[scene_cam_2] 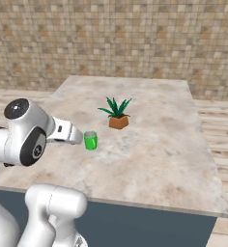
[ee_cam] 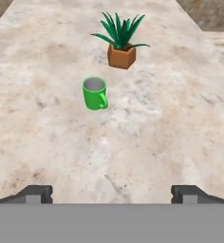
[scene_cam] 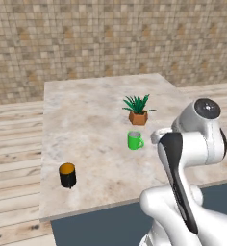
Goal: Clear the mugs and bowl far away from the sink.
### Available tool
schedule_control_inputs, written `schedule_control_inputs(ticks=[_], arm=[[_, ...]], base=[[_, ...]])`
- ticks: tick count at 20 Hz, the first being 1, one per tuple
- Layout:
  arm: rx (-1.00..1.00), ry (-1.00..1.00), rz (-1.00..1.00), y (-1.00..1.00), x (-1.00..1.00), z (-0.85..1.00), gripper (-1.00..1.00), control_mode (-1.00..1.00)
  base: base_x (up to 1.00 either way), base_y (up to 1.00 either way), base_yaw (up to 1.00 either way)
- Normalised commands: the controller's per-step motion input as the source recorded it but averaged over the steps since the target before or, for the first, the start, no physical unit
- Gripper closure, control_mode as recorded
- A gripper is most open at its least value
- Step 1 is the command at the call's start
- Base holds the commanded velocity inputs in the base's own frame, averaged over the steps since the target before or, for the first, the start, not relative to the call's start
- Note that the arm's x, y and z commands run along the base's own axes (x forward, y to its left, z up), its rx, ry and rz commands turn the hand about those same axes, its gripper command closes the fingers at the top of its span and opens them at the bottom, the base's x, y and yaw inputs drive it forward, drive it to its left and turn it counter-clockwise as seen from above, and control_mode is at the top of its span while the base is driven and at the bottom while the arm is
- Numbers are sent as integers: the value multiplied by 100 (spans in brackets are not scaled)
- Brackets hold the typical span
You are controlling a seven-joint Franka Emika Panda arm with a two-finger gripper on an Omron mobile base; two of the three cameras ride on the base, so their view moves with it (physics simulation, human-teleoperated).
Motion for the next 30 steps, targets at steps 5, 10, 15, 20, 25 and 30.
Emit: schedule_control_inputs(ticks=[5,10,15,20,25,30], arm=[[1,3,0,0,-46,75,-100,-100],[0,3,0,0,-33,71,-100,-100],[0,-11,1,5,-58,5,-100,-100],[0,0,0,0,0,0,-100,100],[0,0,0,0,0,0,-100,100],[0,0,0,0,0,0,-100,100]], base=[[0,0,0],[0,0,0],[0,0,0],[-47,37,12],[4,55,58],[-2,45,96]])
